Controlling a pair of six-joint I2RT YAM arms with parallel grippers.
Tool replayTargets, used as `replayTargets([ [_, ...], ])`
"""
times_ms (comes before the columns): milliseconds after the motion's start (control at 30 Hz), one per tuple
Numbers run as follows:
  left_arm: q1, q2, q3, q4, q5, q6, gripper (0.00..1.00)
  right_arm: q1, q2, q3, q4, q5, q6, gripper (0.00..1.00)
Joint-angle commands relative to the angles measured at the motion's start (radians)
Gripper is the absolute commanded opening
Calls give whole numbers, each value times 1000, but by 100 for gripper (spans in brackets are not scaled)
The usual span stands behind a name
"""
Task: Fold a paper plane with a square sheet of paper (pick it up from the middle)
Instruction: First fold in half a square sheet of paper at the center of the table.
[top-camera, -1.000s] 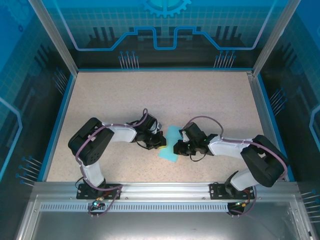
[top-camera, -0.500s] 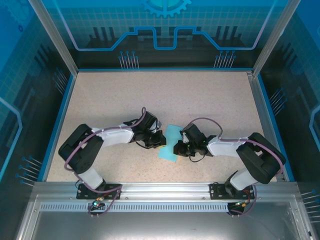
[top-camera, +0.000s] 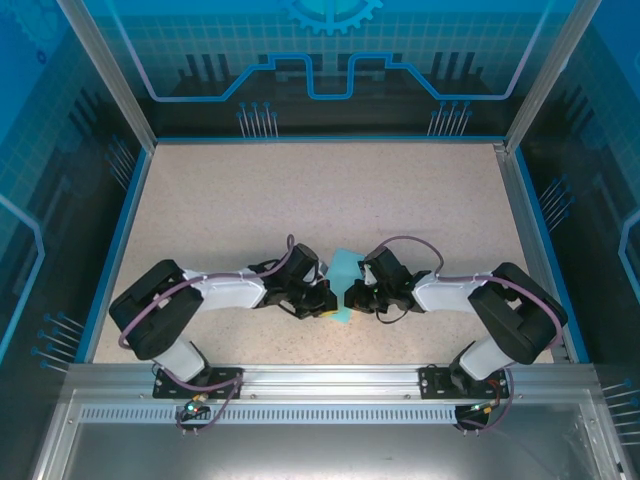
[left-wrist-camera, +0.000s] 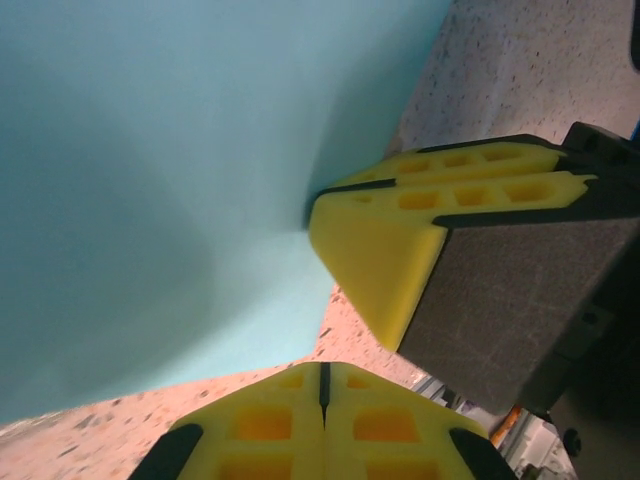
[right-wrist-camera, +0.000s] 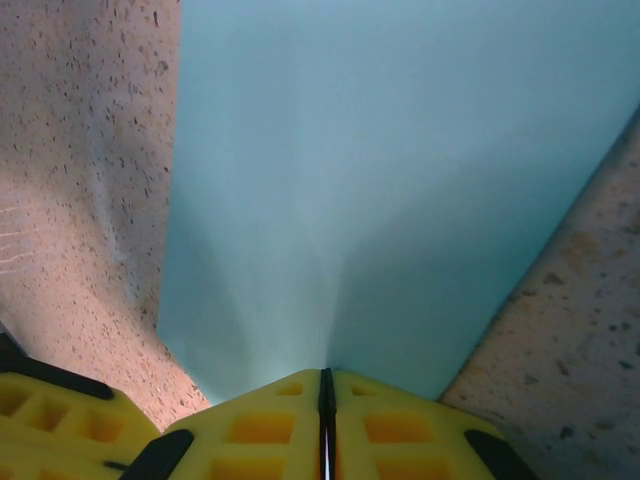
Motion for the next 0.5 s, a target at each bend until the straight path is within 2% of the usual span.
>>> replayTargets([
  [0,-40,49,-18,116,50,-74,2,2,22,-18,5,-28,20,10],
  [167,-53,94,-32,184,45,-112,0,-6,24,-25,11,-40,24,10],
  [467,-52,94,-39,103,-46,-93,0,-13,19,-24,-1,-45,12,10],
])
